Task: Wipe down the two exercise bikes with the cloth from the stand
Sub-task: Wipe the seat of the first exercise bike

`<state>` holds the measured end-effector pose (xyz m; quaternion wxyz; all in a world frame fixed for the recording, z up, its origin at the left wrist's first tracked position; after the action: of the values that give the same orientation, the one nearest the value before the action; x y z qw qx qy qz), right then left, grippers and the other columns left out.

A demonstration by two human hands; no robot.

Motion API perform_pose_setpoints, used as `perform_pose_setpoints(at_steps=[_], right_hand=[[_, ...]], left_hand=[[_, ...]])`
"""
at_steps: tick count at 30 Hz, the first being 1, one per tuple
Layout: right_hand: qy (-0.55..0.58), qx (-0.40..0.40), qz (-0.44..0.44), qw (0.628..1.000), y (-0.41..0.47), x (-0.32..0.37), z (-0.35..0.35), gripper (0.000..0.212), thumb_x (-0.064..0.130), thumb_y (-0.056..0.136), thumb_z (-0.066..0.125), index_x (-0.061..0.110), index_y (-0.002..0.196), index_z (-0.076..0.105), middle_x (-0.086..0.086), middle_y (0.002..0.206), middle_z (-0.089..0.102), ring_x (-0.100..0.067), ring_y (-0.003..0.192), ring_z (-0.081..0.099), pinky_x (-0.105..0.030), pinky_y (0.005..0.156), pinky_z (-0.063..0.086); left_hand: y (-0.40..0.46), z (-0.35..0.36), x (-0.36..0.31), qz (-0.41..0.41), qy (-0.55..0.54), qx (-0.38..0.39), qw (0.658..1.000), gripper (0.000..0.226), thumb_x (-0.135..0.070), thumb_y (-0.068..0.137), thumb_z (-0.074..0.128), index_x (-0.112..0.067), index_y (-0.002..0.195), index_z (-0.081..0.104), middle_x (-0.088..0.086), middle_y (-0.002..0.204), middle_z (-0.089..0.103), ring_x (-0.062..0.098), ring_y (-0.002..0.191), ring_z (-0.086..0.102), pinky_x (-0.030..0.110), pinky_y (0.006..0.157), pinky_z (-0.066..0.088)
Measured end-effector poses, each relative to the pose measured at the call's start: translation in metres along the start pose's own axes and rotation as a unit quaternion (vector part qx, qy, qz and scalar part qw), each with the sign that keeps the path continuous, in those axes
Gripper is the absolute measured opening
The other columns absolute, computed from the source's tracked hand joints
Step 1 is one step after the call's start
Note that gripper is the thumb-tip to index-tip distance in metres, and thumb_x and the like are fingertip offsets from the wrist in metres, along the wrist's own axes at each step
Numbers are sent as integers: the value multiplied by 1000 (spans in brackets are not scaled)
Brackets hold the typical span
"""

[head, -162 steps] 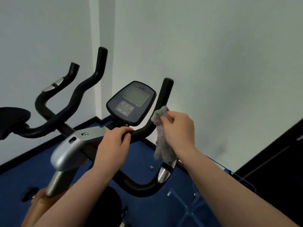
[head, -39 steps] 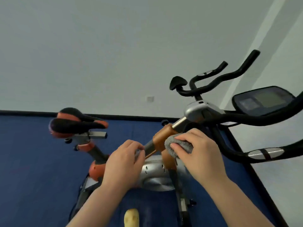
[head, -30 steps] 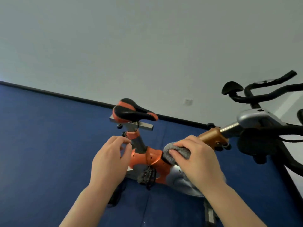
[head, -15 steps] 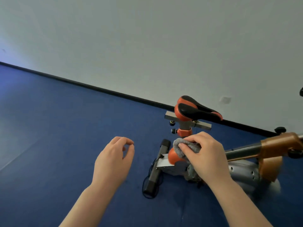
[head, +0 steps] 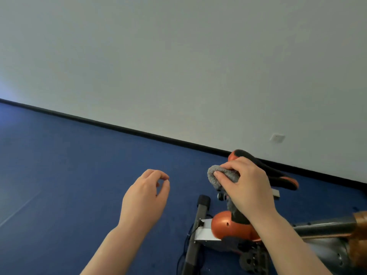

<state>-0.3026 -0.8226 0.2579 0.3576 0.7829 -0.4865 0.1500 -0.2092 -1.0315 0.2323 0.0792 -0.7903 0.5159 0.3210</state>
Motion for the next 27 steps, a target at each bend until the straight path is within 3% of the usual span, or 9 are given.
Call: perform_pose_setpoints(at_steps=[9, 14, 19, 27], right_hand=[[5, 20, 20, 1000, 118, 8, 85, 9, 29, 78, 75, 25, 84, 70, 15, 85, 60, -4, 77, 59, -23, 69, 48], [39, -4, 95, 995, 185, 2, 147, 19, 32, 69, 81, 23, 82, 71, 12, 84, 60, -3, 79, 58, -18, 70, 44], [7, -56, 163, 985, 242, 0, 186, 13, 30, 73, 79, 26, 80, 69, 15, 82, 60, -2, 79, 59, -20, 71, 46], [-55, -139, 255, 955, 295, -31, 187, 16, 34, 73, 78, 25, 84, 70, 14, 85, 59, -2, 79, 59, -16, 70, 45]], left_hand=[[138, 30, 50, -23, -33, 44, 998, 10, -37, 92, 47, -43, 89, 55, -26, 93, 54, -6, 70, 53, 17, 54, 36], [253, 47, 85, 20, -42, 90, 995, 10, -36, 92, 48, -42, 90, 55, -24, 95, 55, -10, 74, 52, 17, 56, 36], [360, 48, 114, 75, -38, 131, 988, 10, -36, 91, 48, -43, 88, 55, -25, 93, 57, -6, 73, 54, 19, 56, 38], [463, 104, 69, 166, -67, 230, 957, 8, -38, 90, 49, -45, 89, 53, -25, 90, 58, -8, 74, 53, 19, 54, 37]])
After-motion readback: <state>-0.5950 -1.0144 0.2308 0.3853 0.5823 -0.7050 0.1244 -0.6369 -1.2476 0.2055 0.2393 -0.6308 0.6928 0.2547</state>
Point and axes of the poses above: each hand's wrist, its own y-axis towards the middle knuckle, its own z-axis out of the palm, x = y × z, the point moved 3 cm from there along y, towards the middle knuckle
